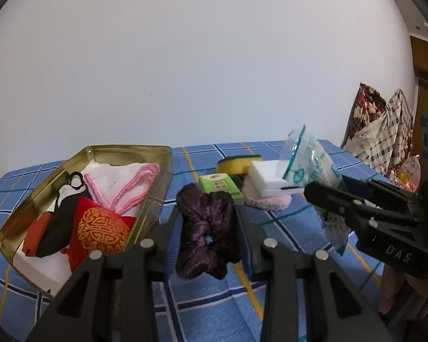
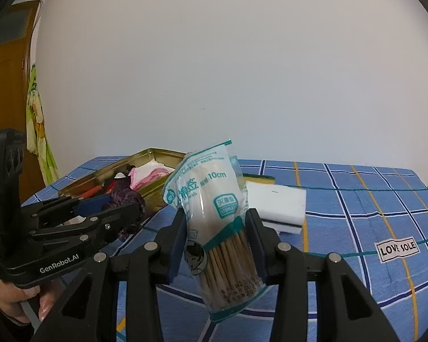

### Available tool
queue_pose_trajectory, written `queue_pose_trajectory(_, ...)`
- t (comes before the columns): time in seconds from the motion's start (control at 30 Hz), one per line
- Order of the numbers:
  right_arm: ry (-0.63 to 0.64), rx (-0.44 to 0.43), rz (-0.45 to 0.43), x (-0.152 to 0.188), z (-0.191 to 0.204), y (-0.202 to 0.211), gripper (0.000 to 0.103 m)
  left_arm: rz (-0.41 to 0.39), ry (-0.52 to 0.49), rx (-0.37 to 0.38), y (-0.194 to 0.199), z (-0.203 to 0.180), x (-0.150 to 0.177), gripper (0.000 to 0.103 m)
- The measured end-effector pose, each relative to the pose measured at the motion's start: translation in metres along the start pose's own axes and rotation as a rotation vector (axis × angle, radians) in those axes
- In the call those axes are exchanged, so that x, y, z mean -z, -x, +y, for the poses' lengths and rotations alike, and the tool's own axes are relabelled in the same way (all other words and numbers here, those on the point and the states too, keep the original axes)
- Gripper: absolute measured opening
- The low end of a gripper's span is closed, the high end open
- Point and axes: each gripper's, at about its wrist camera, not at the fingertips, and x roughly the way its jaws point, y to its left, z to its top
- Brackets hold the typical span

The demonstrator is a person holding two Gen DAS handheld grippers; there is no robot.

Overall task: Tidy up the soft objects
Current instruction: 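Lift the scrunchie with the left gripper while the right holds the cotton swab bag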

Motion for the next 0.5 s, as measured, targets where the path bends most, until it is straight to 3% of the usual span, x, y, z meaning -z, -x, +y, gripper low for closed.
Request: queue_pose_trajectory(0.5, 0.035, -0.024, -0.007, 0.001, 0.013, 0.001, 0.044, -0.036, 0.047, -0.008, 0.021, 0.015, 0.008, 0.035)
